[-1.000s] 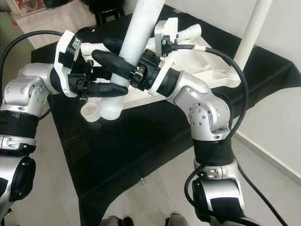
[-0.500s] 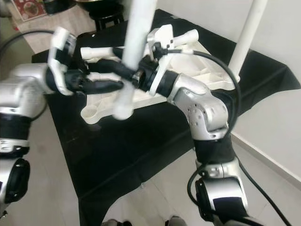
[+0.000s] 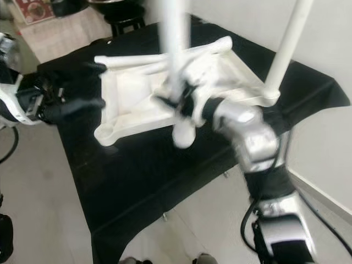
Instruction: Building children table
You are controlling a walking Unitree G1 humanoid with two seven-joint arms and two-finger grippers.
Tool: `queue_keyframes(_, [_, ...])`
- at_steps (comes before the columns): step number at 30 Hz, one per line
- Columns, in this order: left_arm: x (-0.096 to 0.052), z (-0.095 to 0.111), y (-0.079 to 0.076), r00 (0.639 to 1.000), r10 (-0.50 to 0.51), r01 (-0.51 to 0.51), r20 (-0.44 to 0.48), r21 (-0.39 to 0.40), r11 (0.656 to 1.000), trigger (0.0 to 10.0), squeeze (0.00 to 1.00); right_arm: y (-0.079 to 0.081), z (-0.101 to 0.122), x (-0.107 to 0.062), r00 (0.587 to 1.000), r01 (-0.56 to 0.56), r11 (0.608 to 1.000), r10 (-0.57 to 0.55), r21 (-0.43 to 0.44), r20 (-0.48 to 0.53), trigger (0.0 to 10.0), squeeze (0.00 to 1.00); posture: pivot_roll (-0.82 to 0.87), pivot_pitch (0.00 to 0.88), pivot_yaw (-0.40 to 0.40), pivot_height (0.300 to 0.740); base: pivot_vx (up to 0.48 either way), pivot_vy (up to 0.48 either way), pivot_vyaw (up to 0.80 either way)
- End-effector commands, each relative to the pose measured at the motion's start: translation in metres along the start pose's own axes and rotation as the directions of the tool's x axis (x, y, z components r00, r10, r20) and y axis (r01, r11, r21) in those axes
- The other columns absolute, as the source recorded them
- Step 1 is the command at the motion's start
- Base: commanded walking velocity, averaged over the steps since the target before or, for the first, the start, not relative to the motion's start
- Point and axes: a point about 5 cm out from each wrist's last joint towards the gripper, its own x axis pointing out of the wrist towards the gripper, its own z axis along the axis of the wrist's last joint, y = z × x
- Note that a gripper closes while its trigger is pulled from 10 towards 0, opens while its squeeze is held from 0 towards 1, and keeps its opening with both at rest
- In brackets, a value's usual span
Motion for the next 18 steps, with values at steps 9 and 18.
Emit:
queue_keyframes(9, [0.031,0.001,-0.002,0.979,0.11,-0.091,0.171,-0.119,0.989,10.0,0.0,0.04,0.005,0.03,0.988,-0.156,0.976,0.157,-0.155,-0.002,0.0,0.0,-0.18,0.055,0.086,0.74,0.0,0.0,0.0])
queue_keyframes(18, [0.034,-0.016,-0.005,0.987,0.126,-0.106,0.099,-0.187,0.977,0.0,0.0,0.047,0.006,0.034,0.985,-0.171,0.964,0.173,-0.205,-0.006,0.0,0.0,-0.17,0.045,0.084,0.74,0.0,0.0,0.0])
